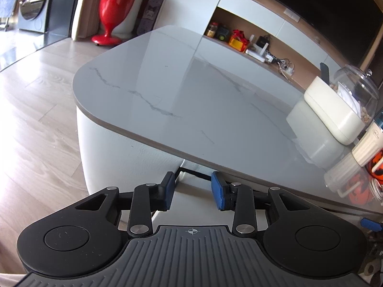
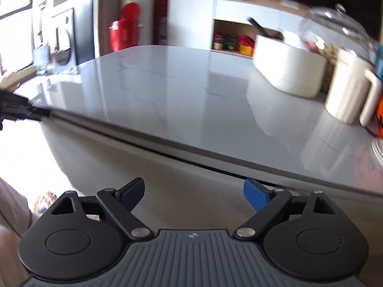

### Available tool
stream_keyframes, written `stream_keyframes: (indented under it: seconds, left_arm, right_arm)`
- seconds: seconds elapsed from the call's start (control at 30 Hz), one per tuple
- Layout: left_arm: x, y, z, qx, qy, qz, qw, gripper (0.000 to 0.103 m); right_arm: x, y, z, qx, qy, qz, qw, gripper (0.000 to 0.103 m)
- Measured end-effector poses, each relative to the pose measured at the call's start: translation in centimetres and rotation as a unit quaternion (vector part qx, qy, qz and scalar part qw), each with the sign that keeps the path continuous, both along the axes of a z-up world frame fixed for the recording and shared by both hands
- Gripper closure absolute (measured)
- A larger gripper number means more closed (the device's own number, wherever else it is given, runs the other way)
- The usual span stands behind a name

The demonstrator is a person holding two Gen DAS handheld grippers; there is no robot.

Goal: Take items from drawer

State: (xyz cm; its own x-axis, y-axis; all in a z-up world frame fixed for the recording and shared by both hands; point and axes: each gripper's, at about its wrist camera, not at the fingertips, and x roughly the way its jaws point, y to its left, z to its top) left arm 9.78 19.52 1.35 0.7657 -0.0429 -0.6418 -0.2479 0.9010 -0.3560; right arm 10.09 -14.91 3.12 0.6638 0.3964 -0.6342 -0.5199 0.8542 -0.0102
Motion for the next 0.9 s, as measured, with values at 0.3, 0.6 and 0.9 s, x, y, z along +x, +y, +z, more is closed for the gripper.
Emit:
stream_keyframes:
  seconds: [0.3, 0.6, 0.9]
  left_arm:
    - [0.4, -0.5, 0.5, 0.026, 0.011, -0.019, 0.9994, 0.065]
    - [0.8, -0.2, 0.6, 0.027, 0.017, -0.039, 0.9987, 0.065]
    - [0.8, -0.5, 0.7, 0.036, 0.016, -0.041, 0.9983, 0.065]
  right_arm:
    - [5.2, -3.9, 0.4, -0.028, 0.086, 0.042, 0.995, 0.006]
    - [4.6, -3.2, -0.2, -0.070, 0.076, 0.056, 0.993, 0.003]
    - [6.6, -3.4, -1.5, -0.088, 0.110, -0.011, 0.990, 0.006]
